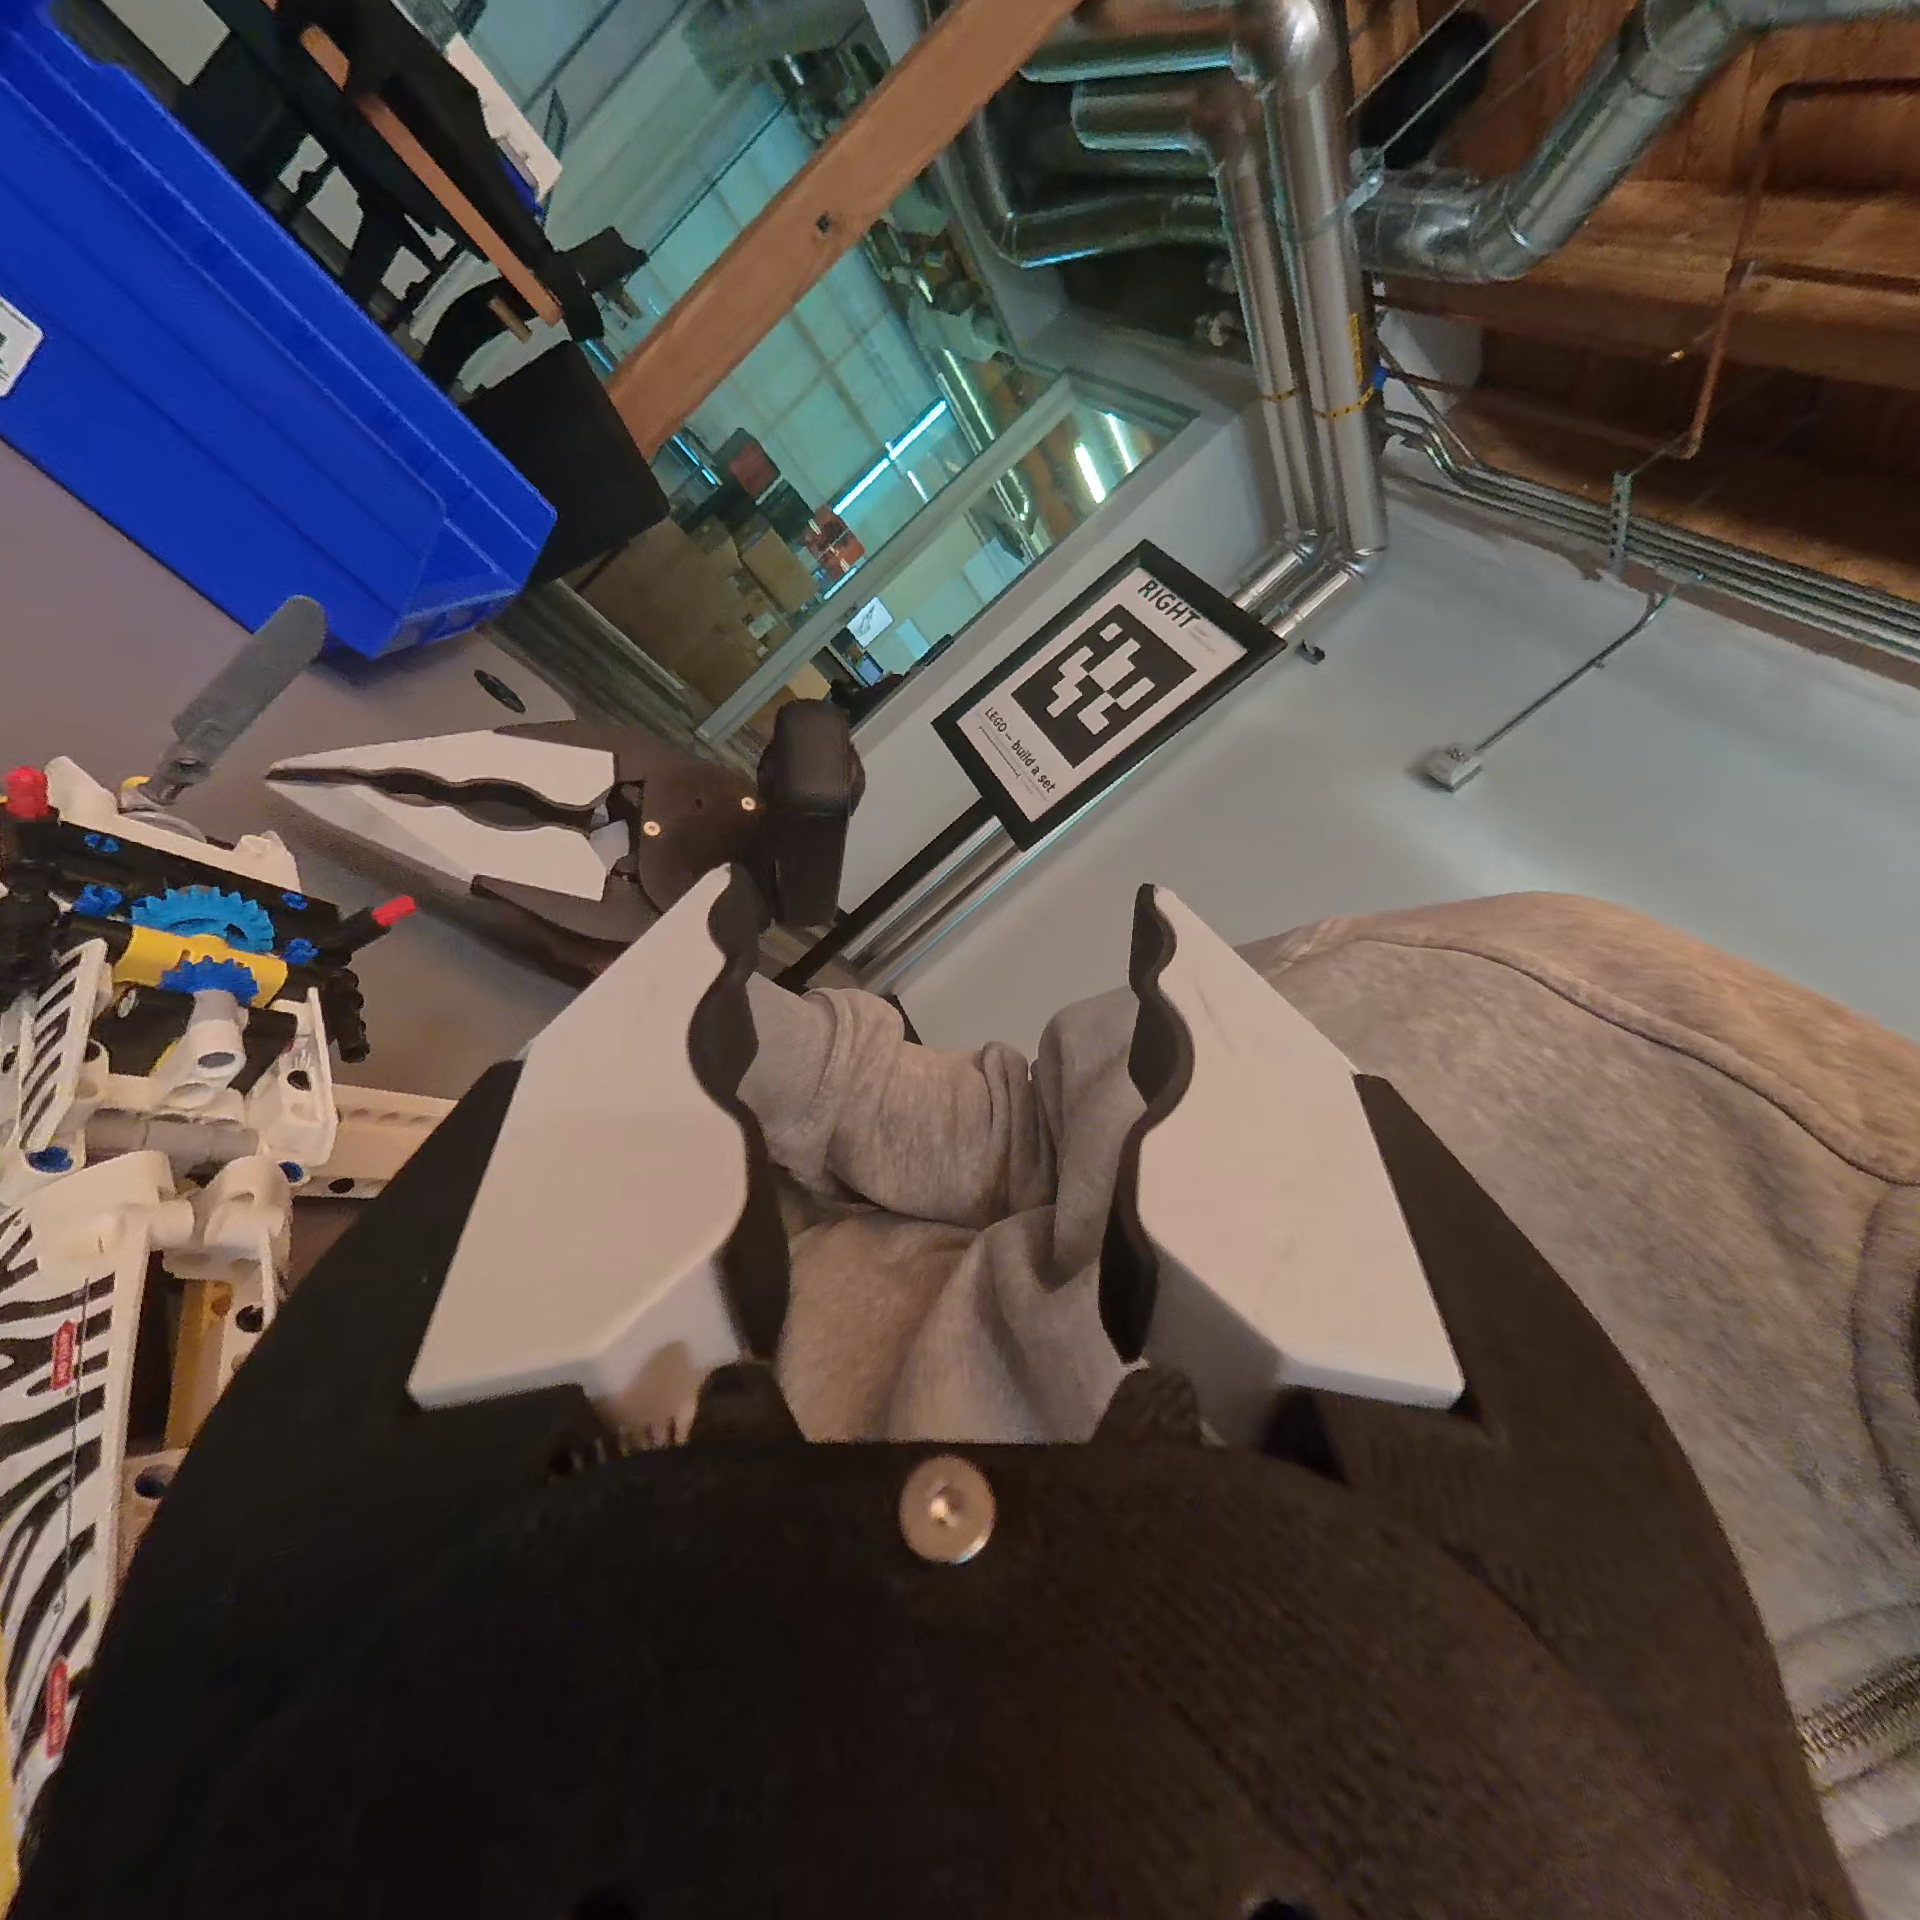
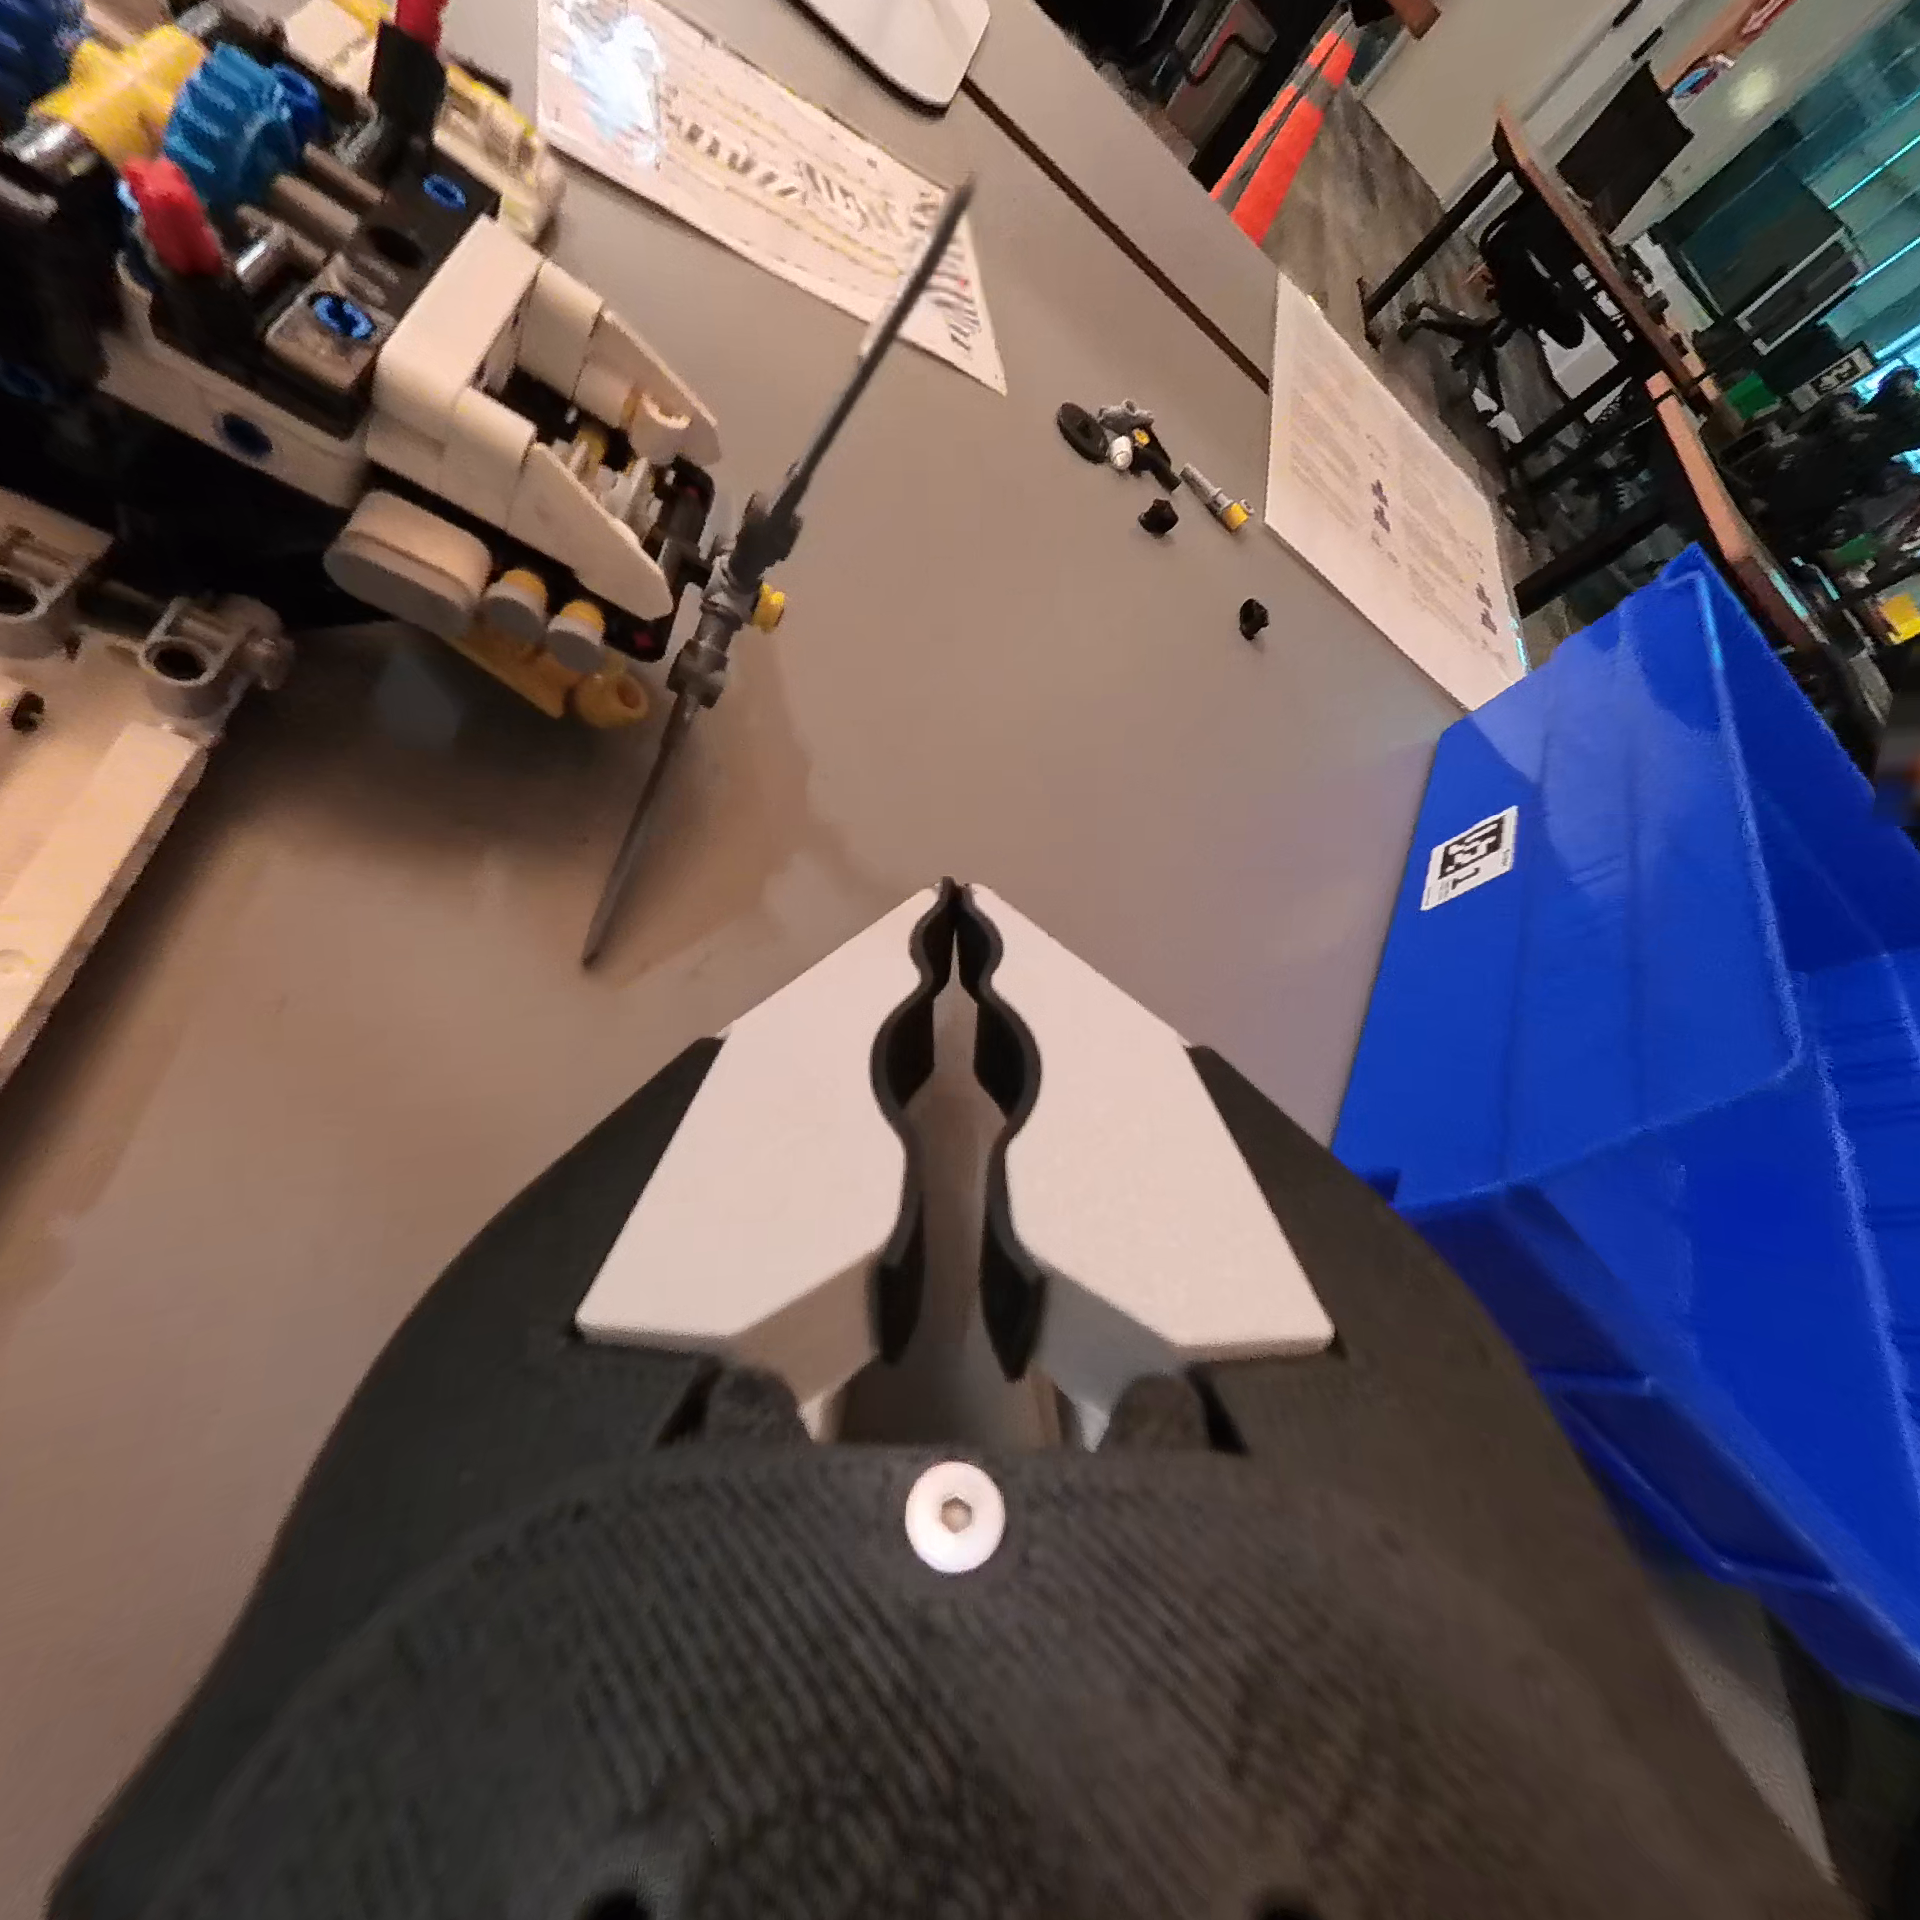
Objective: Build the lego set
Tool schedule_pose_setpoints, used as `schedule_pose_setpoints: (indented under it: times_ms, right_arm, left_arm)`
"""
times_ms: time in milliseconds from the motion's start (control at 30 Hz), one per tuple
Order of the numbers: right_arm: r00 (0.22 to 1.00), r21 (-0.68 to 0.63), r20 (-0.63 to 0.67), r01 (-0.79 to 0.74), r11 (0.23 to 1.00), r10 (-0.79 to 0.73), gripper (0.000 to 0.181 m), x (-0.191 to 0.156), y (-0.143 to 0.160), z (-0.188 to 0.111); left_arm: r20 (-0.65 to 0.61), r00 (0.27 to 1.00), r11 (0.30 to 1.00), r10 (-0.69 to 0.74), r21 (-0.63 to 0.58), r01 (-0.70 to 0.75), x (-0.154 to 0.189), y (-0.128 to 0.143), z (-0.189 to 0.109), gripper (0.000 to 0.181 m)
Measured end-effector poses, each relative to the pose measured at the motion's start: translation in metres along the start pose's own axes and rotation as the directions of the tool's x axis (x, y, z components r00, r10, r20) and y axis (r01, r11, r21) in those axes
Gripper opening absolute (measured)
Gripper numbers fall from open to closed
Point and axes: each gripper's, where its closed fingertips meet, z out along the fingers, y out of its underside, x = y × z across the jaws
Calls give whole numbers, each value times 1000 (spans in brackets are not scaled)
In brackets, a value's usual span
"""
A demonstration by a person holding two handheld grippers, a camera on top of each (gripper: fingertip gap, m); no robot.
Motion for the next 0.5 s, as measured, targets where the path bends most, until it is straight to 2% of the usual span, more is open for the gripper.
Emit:
schedule_pose_setpoints:
  times_ms: [133, 200, 267, 333, 400, 500]
  right_arm:
    - [985, 110, 6, -172, 979, 173, 0, 20, -10, -12]
    - [945, 190, 28, -324, 927, 325, 0, 39, -13, -21]
    - [876, 261, 85, -479, 838, 474, 0, 57, -13, -31]
    - [788, 301, 145, -611, 732, 598, 0, 73, -9, -37]
    - [728, 318, 183, -679, 661, 660, 0, 83, -6, -41]
    - [733, 316, 173, -674, 668, 658, 0, 83, -5, -40]
  left_arm:
    - [3, 1000, 1000, -25, 11, 24, -3, -1, -1, 71]
    - [-1, 1000, 1000, -26, 12, 26, -3, -2, -1, 72]
    - [2, 1000, 1000, -23, 1, 23, -3, 1, 1, 73]
    - [-3, 1000, 998, -13, -57, 12, 0, 11, 6, 78]
    - [-46, 999, 989, -24, -146, 17, 7, 28, 15, 78]
    - [-99, 993, 970, -59, -243, 33, 15, 48, 26, 79]
